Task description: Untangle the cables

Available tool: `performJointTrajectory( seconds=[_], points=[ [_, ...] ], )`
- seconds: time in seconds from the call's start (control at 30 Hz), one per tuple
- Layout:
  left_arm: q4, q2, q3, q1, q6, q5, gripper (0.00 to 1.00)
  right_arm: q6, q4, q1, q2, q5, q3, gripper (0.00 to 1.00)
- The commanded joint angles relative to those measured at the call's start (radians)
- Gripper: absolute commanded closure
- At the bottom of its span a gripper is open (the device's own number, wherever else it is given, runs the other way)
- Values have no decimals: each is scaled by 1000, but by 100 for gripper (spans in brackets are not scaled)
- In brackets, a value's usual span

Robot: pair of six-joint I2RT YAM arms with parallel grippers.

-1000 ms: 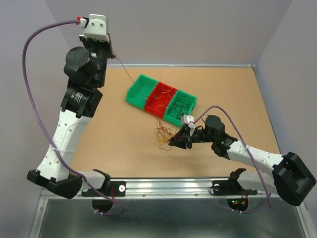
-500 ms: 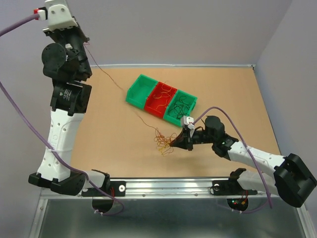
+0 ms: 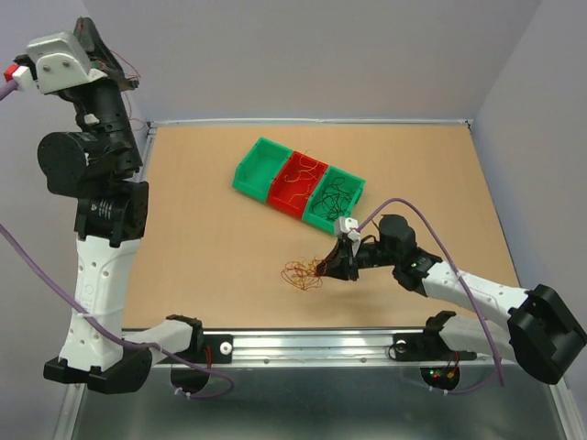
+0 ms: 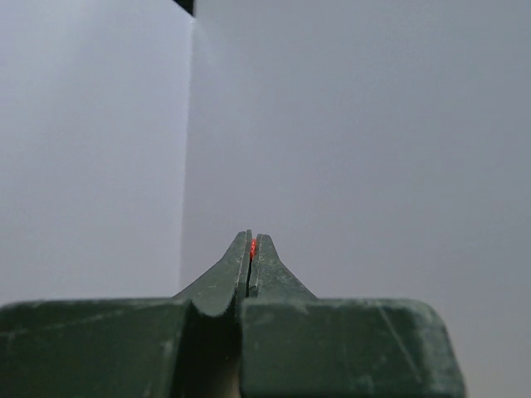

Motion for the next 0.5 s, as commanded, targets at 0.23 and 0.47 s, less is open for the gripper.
performJointTrajectory(
  seconds=[0.23,0.47],
  points=[
    [31,165,-120,4,-57,266,100,5,23,4,74,12,26,0],
    [95,242,-120,4,-119,282,100,25,51,4,22,48,2,0]
  ],
)
